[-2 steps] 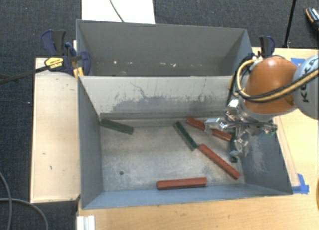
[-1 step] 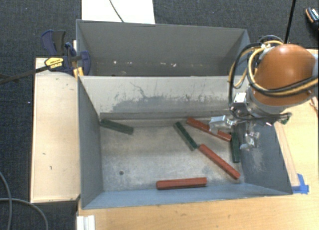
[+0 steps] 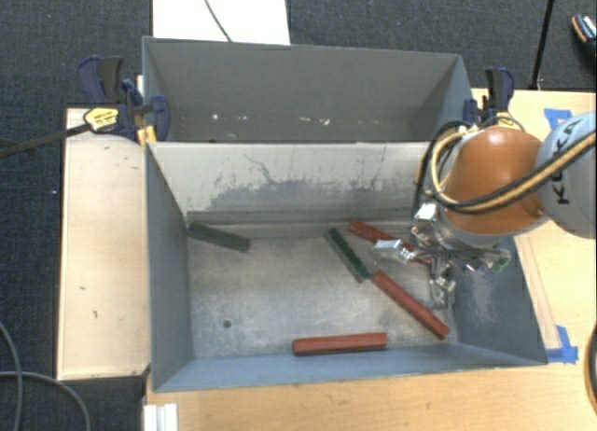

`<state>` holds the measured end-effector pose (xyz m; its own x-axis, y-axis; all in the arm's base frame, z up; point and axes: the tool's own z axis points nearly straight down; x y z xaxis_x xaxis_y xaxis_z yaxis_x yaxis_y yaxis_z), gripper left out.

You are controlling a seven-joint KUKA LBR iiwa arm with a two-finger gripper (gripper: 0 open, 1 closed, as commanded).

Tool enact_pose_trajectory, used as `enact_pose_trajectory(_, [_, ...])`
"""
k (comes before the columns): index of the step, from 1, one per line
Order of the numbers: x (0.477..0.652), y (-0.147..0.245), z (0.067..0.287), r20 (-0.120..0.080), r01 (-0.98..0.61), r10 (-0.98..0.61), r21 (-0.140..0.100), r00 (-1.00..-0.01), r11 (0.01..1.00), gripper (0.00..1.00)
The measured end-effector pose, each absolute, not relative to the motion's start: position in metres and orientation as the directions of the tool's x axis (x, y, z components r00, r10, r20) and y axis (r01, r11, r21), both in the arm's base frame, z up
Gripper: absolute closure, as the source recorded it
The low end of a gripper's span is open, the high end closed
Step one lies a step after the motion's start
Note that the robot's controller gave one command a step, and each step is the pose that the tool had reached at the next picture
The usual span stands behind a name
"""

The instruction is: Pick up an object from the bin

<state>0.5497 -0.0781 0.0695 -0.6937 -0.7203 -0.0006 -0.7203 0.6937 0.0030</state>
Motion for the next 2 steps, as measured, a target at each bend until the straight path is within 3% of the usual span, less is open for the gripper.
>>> enact_pose_trajectory(1, [0.544,-0.061,0.127,-0.005,-0.903,-0.903,-0.005,-0.43,0.43,0.0])
enact_pose_trajectory(2, [0.543,-0.121,0.164,0.0,-0.981,-0.981,-0.005,-0.193,0.193,0.0])
